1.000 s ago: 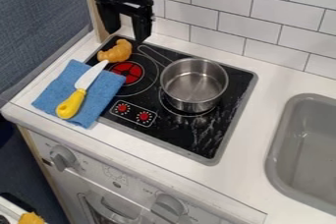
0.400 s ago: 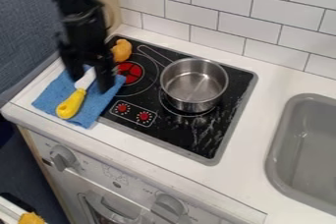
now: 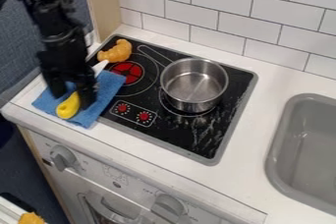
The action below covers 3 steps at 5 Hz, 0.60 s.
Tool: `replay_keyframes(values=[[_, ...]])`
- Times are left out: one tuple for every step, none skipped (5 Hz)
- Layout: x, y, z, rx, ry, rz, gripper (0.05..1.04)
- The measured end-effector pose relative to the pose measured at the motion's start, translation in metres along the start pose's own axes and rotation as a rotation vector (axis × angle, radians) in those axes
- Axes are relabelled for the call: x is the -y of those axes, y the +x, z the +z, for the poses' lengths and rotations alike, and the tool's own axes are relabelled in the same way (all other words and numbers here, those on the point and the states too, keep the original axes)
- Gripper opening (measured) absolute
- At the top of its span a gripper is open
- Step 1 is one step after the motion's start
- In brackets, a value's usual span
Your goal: Put the knife on the right bottom corner of the stove
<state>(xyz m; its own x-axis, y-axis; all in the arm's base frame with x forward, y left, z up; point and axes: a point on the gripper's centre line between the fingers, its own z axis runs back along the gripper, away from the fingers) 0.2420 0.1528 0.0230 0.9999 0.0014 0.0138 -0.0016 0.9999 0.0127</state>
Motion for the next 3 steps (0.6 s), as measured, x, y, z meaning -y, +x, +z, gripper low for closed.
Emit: replay_keyframes(values=[[-0.0006, -0.0006, -0.0043, -0.013, 0.007, 0.009, 1.000], [0.0004, -0.0003, -0.0049, -0.007, 0.000, -0.003, 0.953], [0.0011, -0.0006, -0.0055, -0.005, -0.004, -0.022, 0.668]])
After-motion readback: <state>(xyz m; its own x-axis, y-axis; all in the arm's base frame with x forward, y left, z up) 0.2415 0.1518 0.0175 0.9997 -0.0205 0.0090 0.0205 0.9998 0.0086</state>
